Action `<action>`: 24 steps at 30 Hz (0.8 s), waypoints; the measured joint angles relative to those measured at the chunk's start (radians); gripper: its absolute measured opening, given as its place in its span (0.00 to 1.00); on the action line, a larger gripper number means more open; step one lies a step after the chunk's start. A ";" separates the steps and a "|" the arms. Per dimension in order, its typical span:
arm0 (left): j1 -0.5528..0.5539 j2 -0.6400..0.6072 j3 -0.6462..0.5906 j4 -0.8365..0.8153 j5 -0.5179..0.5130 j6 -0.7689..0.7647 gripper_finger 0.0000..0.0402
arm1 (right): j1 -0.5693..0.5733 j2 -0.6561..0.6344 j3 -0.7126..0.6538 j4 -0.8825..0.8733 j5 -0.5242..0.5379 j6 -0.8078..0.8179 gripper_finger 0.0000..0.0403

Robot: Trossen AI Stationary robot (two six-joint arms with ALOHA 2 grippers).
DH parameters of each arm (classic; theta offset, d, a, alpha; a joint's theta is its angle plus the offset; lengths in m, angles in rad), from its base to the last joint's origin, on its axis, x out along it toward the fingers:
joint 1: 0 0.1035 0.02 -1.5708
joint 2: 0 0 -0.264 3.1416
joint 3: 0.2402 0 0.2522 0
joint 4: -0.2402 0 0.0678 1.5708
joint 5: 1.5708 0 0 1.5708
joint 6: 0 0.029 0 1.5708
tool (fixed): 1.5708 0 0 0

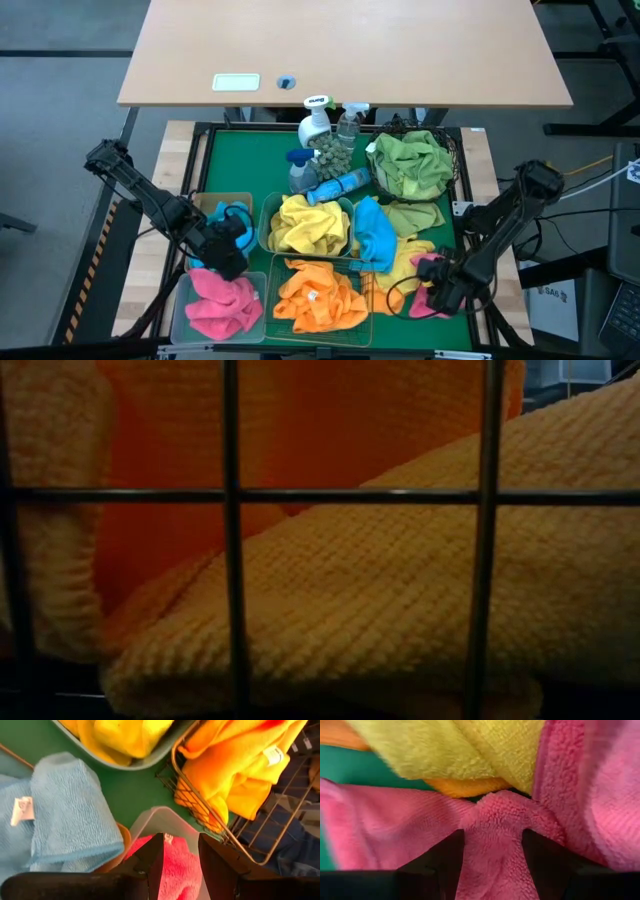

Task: Sort microfiber towel by color & place in baskets
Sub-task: Put the pink microfiber towel into the transparent bin

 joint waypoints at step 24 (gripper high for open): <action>0.000 0.000 0.000 0.152 -0.418 0.270 0.29 | 0.000 0.108 0.195 -0.135 -0.042 -0.113 0.08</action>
